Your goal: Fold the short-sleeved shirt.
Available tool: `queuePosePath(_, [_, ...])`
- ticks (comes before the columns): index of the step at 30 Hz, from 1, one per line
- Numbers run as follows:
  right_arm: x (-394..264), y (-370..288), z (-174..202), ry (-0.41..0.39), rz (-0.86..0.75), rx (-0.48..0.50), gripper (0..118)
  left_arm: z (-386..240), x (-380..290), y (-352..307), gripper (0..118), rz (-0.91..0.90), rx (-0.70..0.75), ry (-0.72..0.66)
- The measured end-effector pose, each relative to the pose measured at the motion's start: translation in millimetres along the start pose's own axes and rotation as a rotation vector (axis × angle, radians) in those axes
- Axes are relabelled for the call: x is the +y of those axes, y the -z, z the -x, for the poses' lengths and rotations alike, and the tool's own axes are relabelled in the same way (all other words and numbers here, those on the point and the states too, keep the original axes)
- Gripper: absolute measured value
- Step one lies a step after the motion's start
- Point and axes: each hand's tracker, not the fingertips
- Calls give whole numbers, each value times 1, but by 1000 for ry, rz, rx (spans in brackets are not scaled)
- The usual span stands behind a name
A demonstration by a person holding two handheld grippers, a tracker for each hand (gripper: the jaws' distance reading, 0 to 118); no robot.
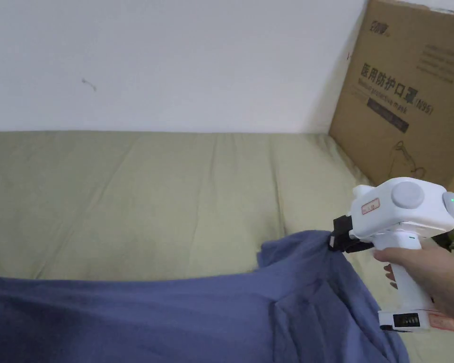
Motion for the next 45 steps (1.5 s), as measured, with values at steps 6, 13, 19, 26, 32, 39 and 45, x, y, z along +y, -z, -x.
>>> queuePosePath(6, [4,-116,4,-12,-154,28,1,-21,28,-84,1,-130,4,7])
queuePosePath(13, [11,-235,20,-34,-325,41,1,-44,59,-182,1,-284,1,41])
queuePosePath(19, [44,-315,41,-44,-462,32,1,-63,108,-246,1,-412,72,110])
queuePosePath(26, [96,-357,61,-20,-585,-9,1,-80,161,-277,1,-507,126,150])
queuePosePath(32, [141,-361,79,-7,-658,-30,1,-84,203,-266,1,-574,136,117])
queuePosePath(39, [187,-358,108,-78,-729,-93,1,-78,243,-235,1,-644,155,65])
queuePosePath(45, [214,-353,128,-139,-784,-159,1,-74,274,-220,1,-719,178,19])
